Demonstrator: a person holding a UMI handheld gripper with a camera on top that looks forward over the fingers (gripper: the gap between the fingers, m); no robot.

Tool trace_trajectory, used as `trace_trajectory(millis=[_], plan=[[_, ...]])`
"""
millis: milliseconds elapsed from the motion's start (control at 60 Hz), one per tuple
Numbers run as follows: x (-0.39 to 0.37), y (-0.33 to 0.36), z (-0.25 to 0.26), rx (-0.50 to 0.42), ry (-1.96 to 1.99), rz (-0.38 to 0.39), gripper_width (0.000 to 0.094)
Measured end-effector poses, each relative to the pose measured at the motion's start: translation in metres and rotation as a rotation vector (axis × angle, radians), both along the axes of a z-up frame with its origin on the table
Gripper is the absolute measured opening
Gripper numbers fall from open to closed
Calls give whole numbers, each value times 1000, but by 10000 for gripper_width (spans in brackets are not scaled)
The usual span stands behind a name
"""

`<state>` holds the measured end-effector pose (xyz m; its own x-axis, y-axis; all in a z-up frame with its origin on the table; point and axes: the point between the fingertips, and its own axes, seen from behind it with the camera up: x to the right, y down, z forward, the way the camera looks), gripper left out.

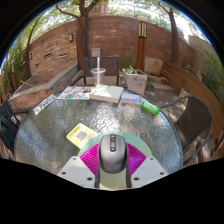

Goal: Arrange mouse

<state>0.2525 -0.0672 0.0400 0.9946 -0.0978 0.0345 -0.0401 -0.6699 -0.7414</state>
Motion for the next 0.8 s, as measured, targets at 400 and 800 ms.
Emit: trace_trajectory(millis=[400,800], plan=[[15,-39,25,-15,-30,-1,850],[-33,-182,131,81,-114,-40,855]])
